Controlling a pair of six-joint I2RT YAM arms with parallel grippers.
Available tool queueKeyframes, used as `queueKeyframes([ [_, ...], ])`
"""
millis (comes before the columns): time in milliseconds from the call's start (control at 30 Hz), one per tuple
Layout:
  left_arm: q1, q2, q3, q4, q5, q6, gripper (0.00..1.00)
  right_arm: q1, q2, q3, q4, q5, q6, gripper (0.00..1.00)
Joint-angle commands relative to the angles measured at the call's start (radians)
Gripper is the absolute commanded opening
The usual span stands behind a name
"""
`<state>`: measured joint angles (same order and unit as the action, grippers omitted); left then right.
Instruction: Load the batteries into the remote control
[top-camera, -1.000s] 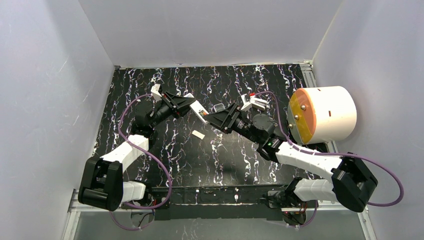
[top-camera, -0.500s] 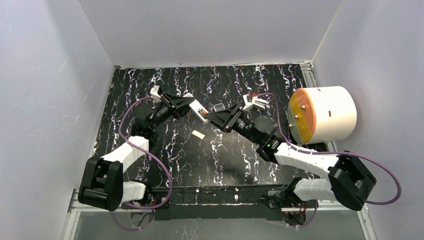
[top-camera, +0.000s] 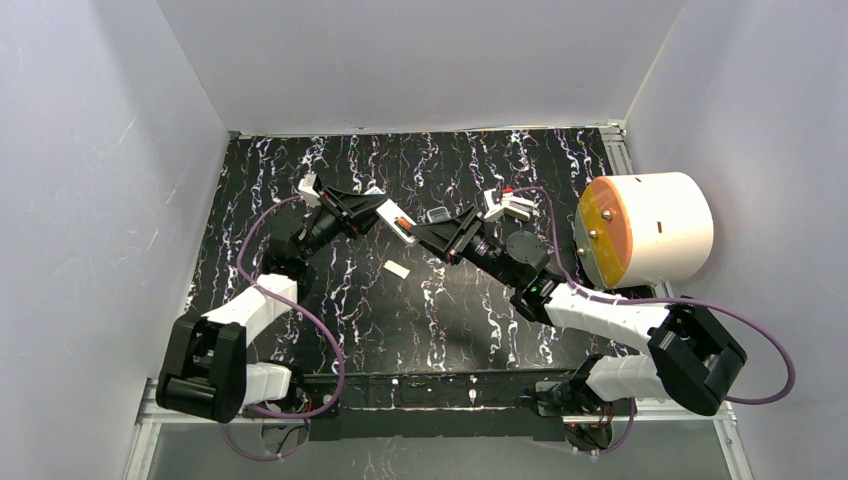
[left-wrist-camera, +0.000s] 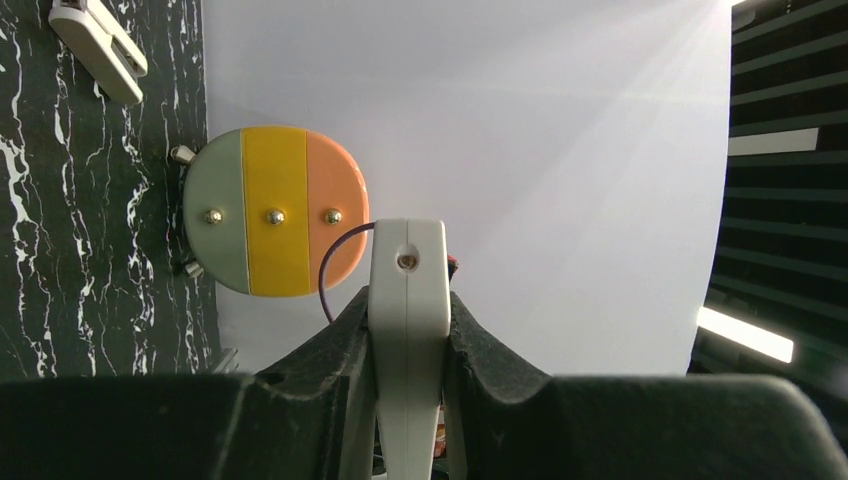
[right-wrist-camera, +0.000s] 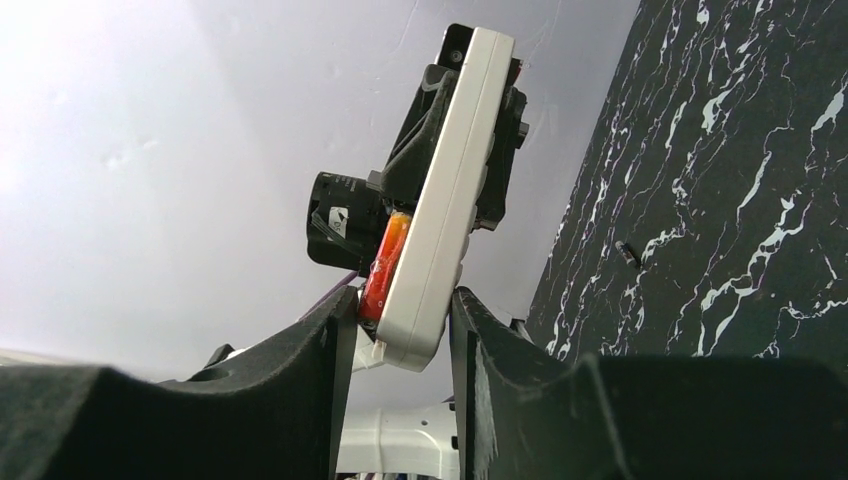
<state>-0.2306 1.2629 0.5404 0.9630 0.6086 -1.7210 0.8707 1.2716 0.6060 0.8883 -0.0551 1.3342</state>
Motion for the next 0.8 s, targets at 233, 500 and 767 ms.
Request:
queueKeyframes([
  [233, 0.002, -0.064, 0.001, 0.025, 0.01, 0.164, 0.0, -0.001, -0.005, 0.053, 0.013, -0.009, -0.028, 0.68],
  [500, 0.002, -0.048, -0.01, 0.022, 0.013, 0.099, 0.0, -0.001, 0.001, 0.071, -0.015, -0.029, -0.063, 0.67],
  [767, 0.002, -0.063, -0.057, -0.003, -0.015, -0.023, 0.0, 0.002, 0.054, 0.029, 0.187, -0.06, -0.079, 0.65],
])
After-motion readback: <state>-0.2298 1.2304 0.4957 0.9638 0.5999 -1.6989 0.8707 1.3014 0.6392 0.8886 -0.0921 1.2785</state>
